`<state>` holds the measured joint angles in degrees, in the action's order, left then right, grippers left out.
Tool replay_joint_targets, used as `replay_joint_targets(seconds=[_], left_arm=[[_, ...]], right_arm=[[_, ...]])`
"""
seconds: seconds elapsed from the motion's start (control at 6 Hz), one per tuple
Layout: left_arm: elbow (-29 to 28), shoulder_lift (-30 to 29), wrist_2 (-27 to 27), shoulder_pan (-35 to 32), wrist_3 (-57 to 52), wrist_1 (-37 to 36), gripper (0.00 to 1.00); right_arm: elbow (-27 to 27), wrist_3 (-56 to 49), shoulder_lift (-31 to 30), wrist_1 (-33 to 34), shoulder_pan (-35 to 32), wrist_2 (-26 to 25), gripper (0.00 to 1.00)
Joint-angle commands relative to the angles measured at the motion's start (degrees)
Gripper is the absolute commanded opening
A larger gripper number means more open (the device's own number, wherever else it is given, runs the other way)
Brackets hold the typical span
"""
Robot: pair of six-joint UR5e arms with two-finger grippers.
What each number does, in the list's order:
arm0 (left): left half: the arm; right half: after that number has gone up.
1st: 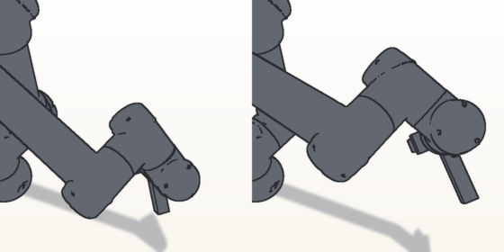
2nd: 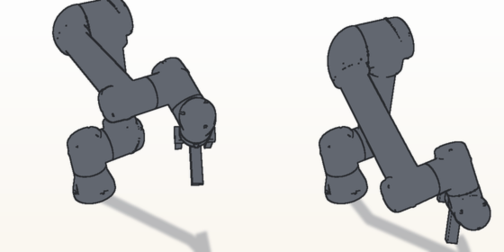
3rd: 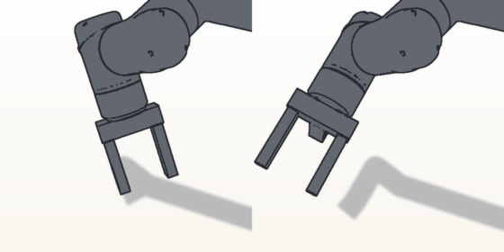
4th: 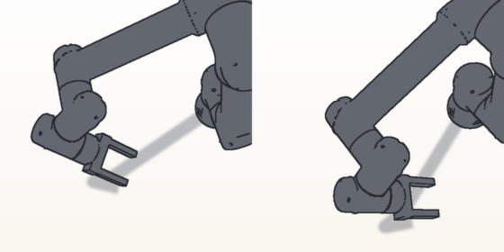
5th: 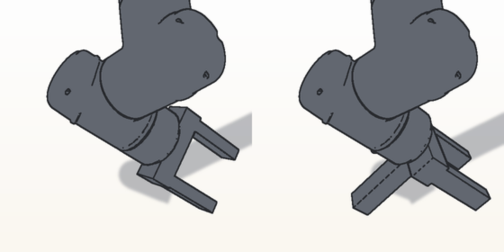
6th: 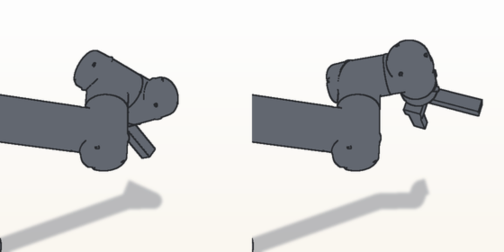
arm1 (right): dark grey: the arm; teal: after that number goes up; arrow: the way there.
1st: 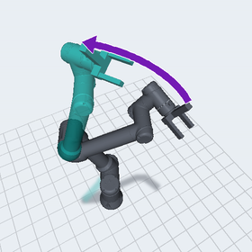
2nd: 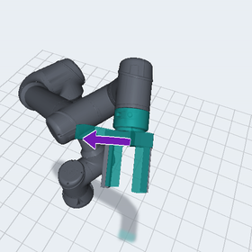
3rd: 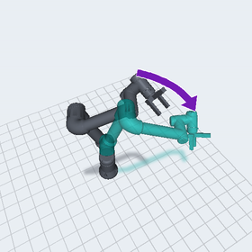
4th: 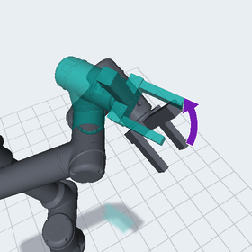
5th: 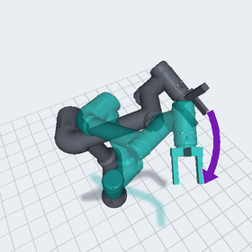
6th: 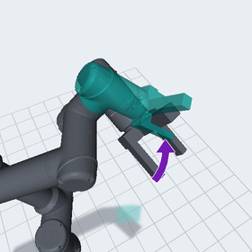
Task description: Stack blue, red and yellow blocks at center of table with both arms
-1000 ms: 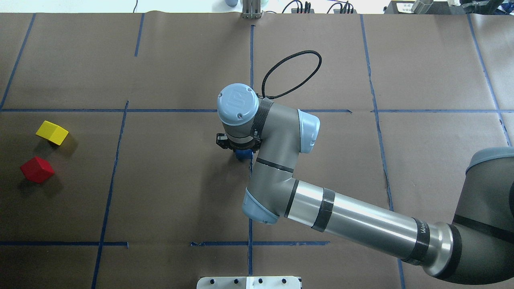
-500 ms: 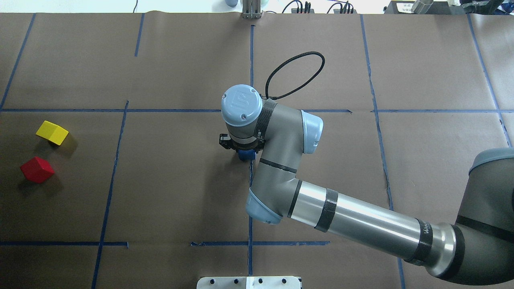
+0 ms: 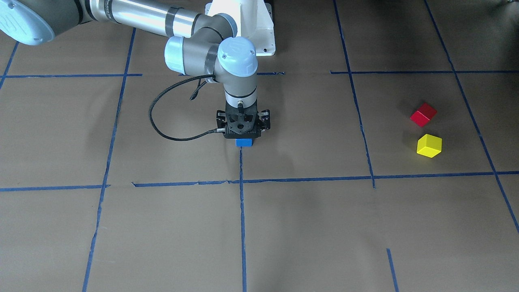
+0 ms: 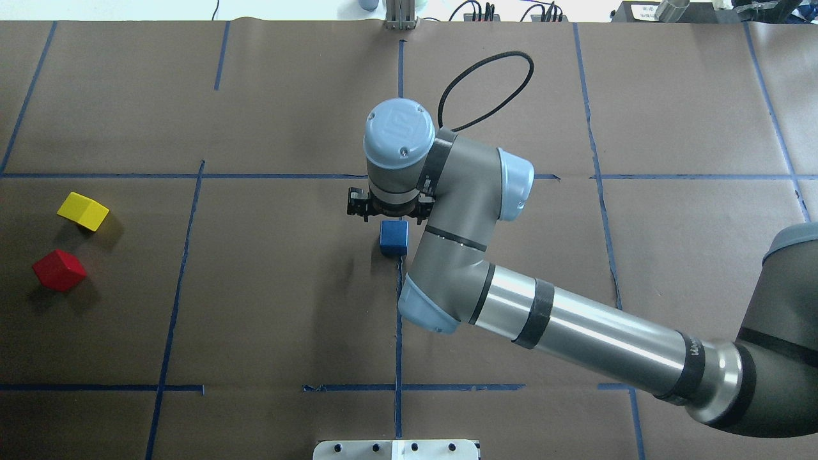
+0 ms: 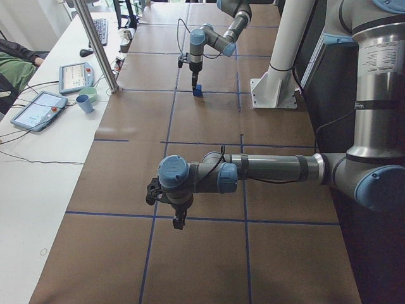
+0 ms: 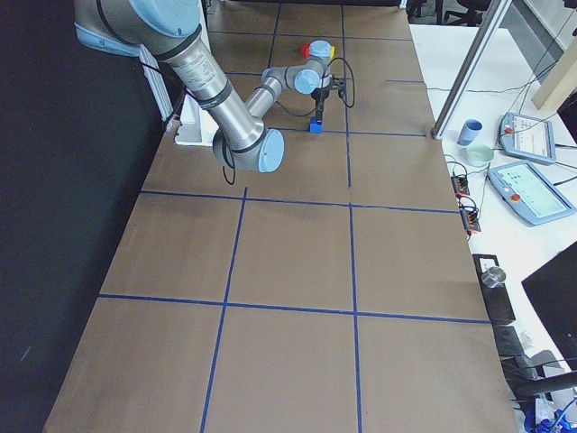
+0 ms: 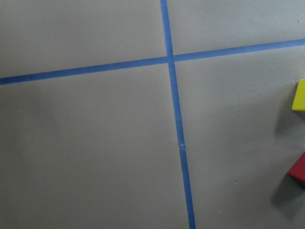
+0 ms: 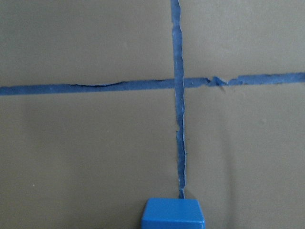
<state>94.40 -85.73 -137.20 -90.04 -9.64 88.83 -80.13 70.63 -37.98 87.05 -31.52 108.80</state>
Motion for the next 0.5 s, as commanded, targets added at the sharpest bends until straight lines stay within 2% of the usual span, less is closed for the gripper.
replay_joint_targets(seconds=[0.0,0.33], left_arm=[[0.7,-0.7,0.0,1.5,0.5,0.0,1.0],[0.0,-7.2,-0.3,1.6,0.5,0.1,1.0]], right_arm=[[-3.4,-6.5,-0.5,4.1,-6.9,6.2,1.0],[-8.2,-22.9,-10.9,4.4,-17.2,13.5,1.0]])
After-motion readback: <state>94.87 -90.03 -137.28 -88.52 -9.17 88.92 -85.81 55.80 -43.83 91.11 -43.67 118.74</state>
